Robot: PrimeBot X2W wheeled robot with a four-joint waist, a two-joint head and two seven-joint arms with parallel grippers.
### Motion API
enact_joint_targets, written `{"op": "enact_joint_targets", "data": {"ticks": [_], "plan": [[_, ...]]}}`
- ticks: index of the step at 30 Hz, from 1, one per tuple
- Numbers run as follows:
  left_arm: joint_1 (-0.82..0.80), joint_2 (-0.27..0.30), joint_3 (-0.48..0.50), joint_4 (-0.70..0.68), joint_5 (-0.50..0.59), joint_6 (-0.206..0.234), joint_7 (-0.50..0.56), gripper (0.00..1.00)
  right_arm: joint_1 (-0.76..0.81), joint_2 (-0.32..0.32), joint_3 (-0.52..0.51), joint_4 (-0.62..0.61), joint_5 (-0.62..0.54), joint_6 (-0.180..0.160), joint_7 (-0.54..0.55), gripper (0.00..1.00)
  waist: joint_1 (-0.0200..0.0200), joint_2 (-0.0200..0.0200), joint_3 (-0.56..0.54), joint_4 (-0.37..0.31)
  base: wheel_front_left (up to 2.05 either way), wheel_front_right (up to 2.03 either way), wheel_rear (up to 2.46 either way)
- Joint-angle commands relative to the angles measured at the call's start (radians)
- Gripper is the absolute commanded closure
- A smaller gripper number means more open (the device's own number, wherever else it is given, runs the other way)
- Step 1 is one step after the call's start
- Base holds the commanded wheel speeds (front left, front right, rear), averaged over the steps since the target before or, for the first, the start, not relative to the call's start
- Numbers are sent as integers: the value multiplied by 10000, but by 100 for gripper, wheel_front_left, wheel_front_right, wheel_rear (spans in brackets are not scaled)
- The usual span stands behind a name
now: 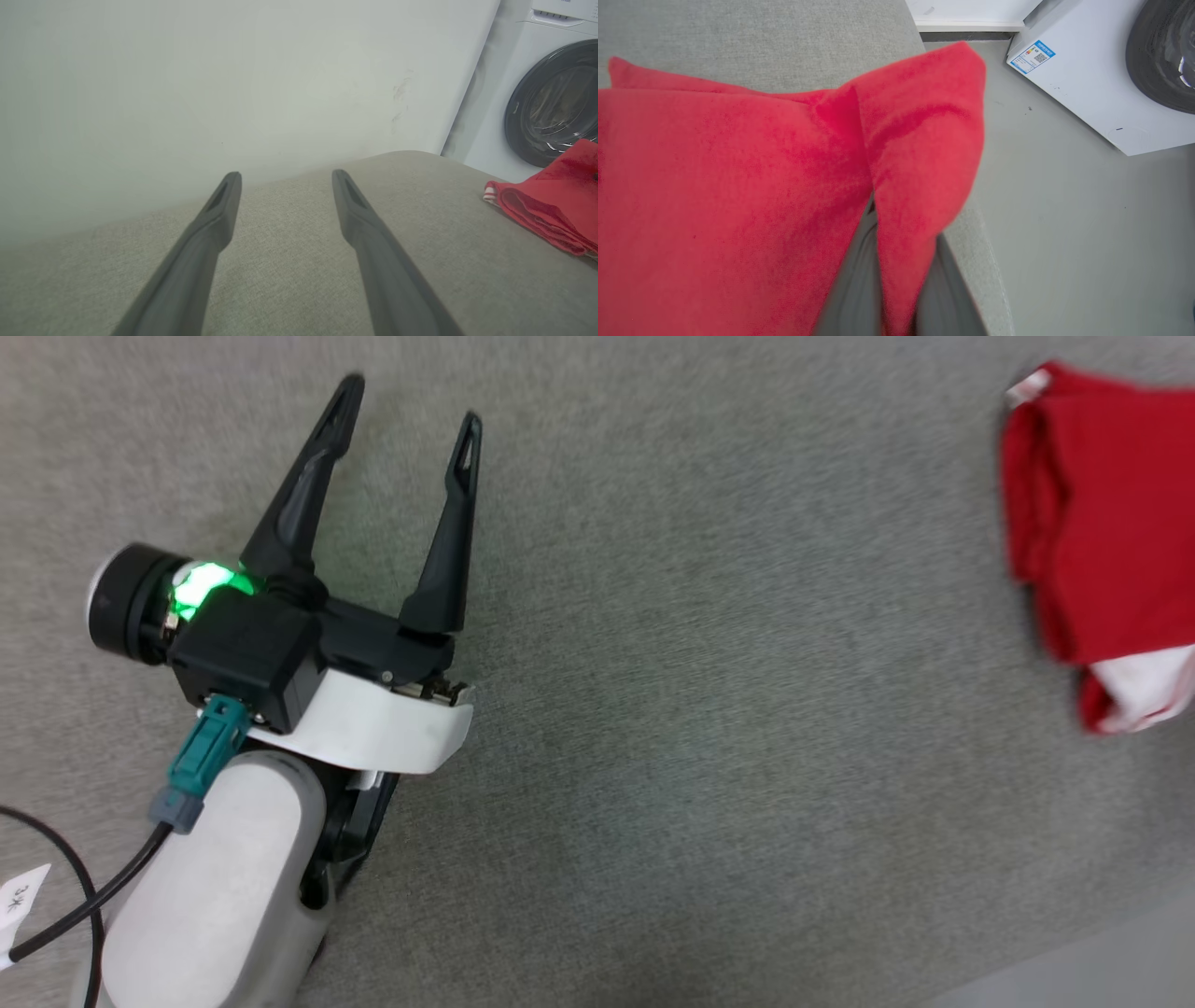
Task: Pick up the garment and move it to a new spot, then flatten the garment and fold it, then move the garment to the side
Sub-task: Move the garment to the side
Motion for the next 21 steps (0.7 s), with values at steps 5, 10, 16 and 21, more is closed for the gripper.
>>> {"op": "enact_joint_targets", "data": {"ticks": [5,10,16,21], "plan": [[-402,10,-123,-293,174,-71,90,0,-779,-69,-489,853,-575,-13,-1238,80,-2,0,944,355,0,0,0],[-419,13,-134,-325,143,-10,55,0,-1289,169,-980,2095,-1383,-13,-2410,0,-2,0,1052,487,0,0,0],[-79,-40,-100,-6,-37,56,-183,0,-1473,200,-1632,3504,-2276,-13,-3552,0,-2,0,519,517,0,0,0],[583,-139,9,477,-339,195,-567,0,-1012,147,-1724,4021,-2733,-13,-4352,0,-2,0,-597,500,0,0,0]]}}
